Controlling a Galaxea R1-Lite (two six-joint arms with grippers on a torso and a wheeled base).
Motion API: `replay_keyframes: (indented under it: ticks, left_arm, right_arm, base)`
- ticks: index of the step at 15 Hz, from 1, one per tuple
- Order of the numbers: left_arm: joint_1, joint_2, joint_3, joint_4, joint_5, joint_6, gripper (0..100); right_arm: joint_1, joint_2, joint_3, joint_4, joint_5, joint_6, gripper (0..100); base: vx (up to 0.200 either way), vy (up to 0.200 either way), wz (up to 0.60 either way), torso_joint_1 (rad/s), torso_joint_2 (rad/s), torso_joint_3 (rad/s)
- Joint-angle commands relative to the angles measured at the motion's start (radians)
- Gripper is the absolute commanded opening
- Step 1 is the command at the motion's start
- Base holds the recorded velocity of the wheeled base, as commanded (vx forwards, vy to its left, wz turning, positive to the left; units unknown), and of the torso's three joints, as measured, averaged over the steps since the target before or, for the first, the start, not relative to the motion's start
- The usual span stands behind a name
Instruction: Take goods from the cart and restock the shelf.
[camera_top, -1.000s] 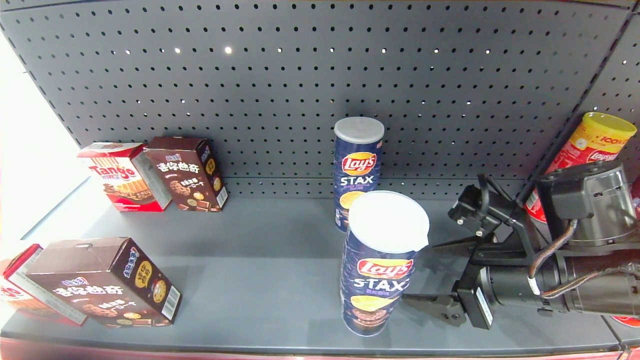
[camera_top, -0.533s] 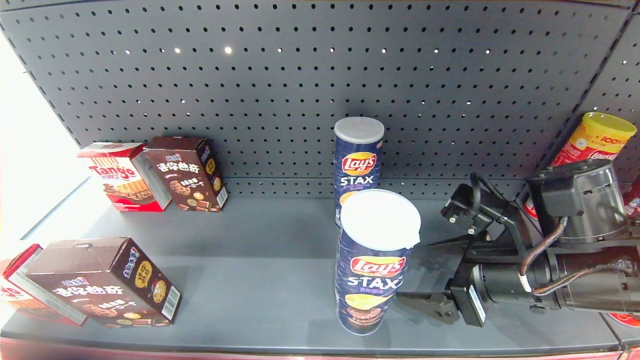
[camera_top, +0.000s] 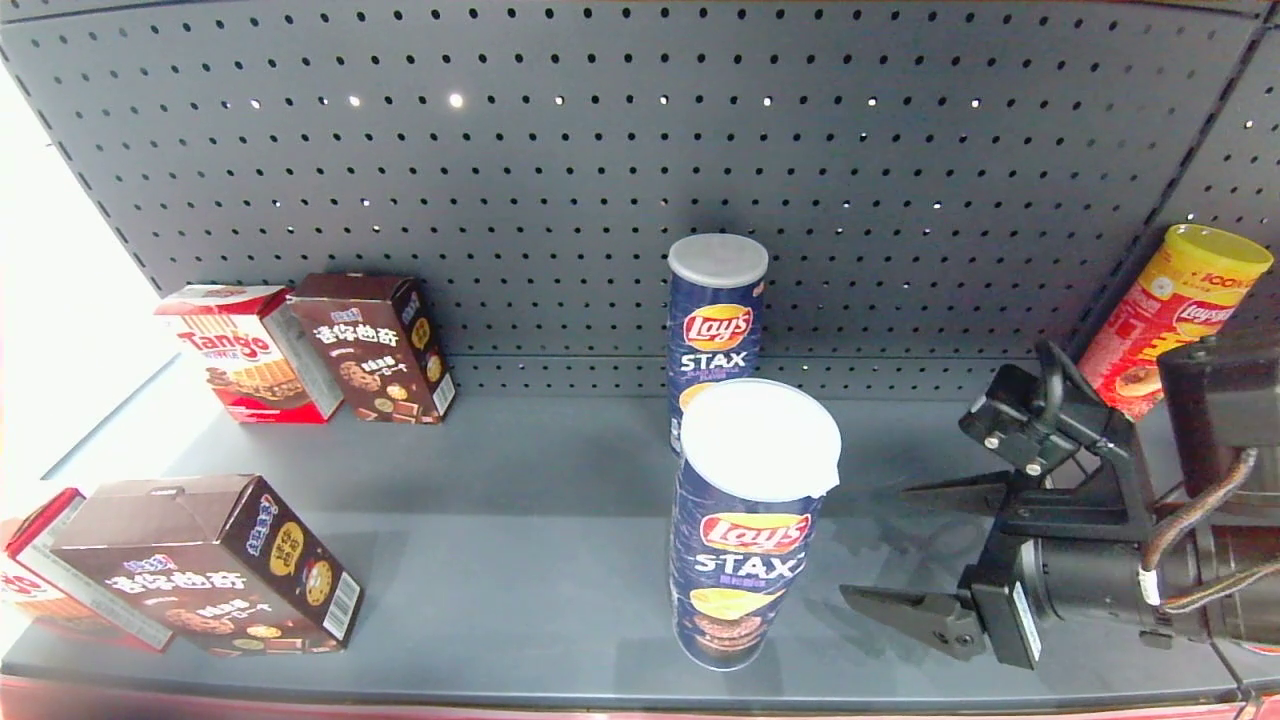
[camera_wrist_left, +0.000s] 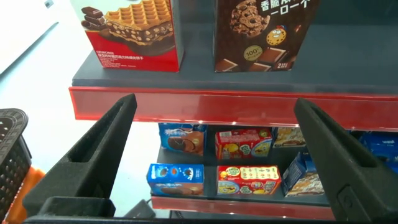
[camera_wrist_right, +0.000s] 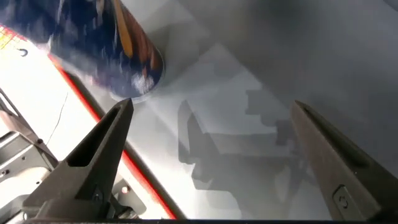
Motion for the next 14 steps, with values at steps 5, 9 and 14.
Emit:
replay_keyframes:
  ticks: [5,9,14]
  left_arm:
    - [0.0,0.001,0.0,0.0,0.001,-0.002,100]
    - [-0.001,0.001,0.0,0.0,0.001,-0.005,100]
    - [0.0,0.001,0.0,0.0,0.001,-0.005,100]
  right_arm:
    - [0.014,0.011,-0.017,-0.002,0.003,-0.002,100]
    - [0.026,0.034,-0.034,-0.001,0.004,-0.002,100]
    - [0.034,0.077,-0.07,-0.002,0.003,-0.002,100]
  base:
    - [0.0,0.0,0.0,0.0,0.0,0.0]
    - [0.0,0.0,0.0,0.0,0.0,0.0]
    - [0.0,0.0,0.0,0.0,0.0,0.0]
